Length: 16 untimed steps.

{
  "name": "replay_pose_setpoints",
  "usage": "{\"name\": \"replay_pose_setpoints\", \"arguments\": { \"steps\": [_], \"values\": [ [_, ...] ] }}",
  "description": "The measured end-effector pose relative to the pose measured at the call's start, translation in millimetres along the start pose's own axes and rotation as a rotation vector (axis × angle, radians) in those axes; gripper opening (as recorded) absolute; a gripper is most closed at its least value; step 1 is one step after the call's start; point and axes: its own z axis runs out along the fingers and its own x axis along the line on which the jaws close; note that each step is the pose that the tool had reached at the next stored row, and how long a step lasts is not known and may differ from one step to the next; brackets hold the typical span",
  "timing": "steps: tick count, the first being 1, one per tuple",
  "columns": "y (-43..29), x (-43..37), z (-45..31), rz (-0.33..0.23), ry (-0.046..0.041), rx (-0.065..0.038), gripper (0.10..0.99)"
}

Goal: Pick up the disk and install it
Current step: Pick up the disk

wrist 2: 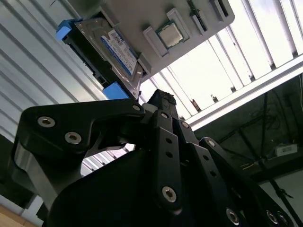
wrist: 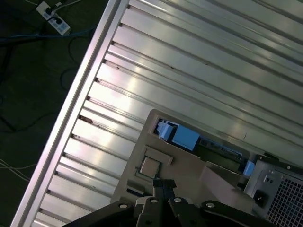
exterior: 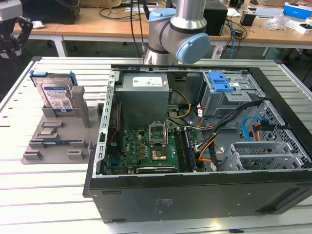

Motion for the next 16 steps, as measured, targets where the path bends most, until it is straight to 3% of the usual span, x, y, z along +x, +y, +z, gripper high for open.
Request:
{"name": "replay_pose_setpoints", "arguments": {
  "steps": [16],
  "values": [
    [0.0,0.0,0.0,-0.186,0.001,-0.005,0.106]
  ]
}}
